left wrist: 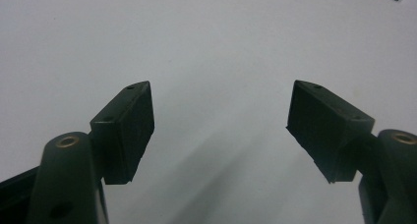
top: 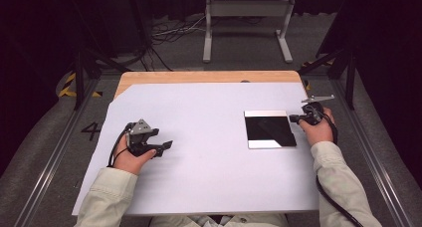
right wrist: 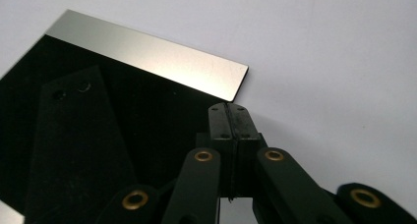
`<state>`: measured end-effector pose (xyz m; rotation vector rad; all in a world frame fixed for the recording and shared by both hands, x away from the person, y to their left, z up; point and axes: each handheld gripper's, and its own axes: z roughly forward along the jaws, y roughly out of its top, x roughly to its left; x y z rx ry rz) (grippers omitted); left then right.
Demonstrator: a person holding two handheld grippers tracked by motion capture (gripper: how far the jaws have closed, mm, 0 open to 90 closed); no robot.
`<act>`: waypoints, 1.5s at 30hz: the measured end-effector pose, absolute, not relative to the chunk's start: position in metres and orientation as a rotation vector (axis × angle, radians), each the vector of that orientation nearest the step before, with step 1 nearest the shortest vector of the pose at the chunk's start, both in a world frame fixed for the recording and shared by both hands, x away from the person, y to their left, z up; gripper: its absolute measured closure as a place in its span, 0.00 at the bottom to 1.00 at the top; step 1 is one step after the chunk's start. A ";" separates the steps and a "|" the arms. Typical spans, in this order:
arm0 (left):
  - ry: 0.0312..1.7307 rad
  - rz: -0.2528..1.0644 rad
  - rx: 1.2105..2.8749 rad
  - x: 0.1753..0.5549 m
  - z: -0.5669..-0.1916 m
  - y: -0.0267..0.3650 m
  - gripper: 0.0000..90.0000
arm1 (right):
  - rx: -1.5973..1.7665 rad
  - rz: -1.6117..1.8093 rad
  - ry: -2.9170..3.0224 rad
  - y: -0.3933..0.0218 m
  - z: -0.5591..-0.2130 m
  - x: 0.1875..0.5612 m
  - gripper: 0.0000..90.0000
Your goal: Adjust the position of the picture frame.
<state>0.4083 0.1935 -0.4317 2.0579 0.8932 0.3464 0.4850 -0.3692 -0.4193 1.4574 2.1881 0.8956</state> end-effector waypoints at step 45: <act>0.896 0.342 2.047 0.410 -0.431 0.195 0.28 | 1.168 0.975 2.448 -0.246 -0.434 0.485 1.00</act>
